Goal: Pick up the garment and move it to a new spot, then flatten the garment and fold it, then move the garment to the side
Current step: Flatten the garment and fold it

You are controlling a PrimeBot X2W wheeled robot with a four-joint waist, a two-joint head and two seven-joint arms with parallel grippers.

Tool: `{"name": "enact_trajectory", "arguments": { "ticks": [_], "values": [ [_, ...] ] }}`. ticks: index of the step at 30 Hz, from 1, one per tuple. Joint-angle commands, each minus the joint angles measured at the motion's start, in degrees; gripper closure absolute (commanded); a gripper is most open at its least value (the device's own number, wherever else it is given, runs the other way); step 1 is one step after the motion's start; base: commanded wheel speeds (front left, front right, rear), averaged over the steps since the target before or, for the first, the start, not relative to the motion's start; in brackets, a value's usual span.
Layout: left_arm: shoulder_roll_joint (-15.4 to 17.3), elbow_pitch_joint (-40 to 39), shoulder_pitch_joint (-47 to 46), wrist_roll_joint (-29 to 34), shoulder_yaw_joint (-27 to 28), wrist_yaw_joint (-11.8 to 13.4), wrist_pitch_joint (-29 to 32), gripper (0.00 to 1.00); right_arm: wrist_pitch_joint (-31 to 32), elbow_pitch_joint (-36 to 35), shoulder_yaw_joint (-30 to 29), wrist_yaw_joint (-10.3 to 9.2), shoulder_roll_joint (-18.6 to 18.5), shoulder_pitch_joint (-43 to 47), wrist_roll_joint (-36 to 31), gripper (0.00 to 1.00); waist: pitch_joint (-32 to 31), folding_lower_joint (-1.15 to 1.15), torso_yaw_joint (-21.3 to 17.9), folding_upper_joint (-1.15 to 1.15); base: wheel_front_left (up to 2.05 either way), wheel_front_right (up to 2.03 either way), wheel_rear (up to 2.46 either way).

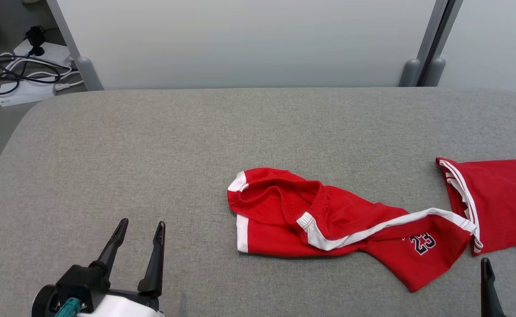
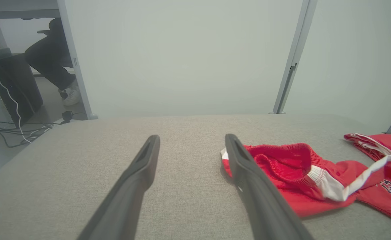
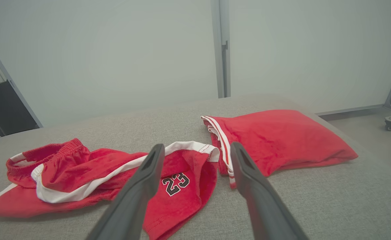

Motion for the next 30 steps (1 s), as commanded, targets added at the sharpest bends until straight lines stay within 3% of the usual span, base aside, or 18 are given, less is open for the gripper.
{"name": "enact_trajectory", "arguments": {
  "ticks": [1, 4, 10, 11, 20, 25, 30],
  "values": [
    [1.5, -2.1, -1.4, 0.5, 1.6, 0.5, 0.7, 0.0, -0.1, -1.5, 1.6, -0.01, -1.0, -1.6, 0.5, 0.0, 0.3, 0.0, -0.3, 0.0, 0.0, 0.0, 0.0],
    [1.7, -2.9, -2.5, 1.1, -0.5, -0.7, 2.4, 0.0, -0.2, -1.2, 1.7, -0.01, -1.0, -2.4, 0.8, 0.0, 1.2, 0.0, -0.8, 0.0, 0.0, 0.0, 0.0],
    [-0.4, -2.1, -9.1, 1.7, -8.3, -7.1, 7.5, 0.0, 1.3, 0.9, 1.9, -0.01, -1.0, -6.0, 1.6, 0.0, 4.9, 0.0, -3.3, 0.0, 0.0, 0.0, 0.0],
    [-0.4, -2.1, -9.1, 1.7, -8.3, -7.1, 7.5, 0.0, 1.3, 0.9, 1.9, -0.01, -1.0, -6.0, 1.6, 0.0, 4.9, 0.0, -3.3, 0.0, 0.0, 0.0, 0.0],
    [-4.9, 7.2, -20.0, 2.0, -15.3, -15.4, 10.9, 0.0, 1.7, 7.3, 3.8, -0.01, -1.2, -14.5, 3.6, 0.0, 11.8, 0.0, -7.5, 0.0, 0.0, 0.0, 0.0],
    [-5.8, 11.2, -23.4, 2.2, -17.0, -17.7, 11.6, 0.0, 0.8, 11.1, 4.9, -0.01, -1.9, -17.8, 5.0, 0.0, 13.3, 0.0, -9.0, 0.0, 0.0, 0.0, 0.0],
    [-6.4, 13.3, -26.4, 2.9, -17.4, -18.3, 11.4, 0.0, -0.1, 14.7, 7.3, -0.01, -2.5, -21.2, 6.8, 0.0, 14.7, 0.0, -10.3, 0.0, 0.0, 0.0, 0.0]
  ]
}}
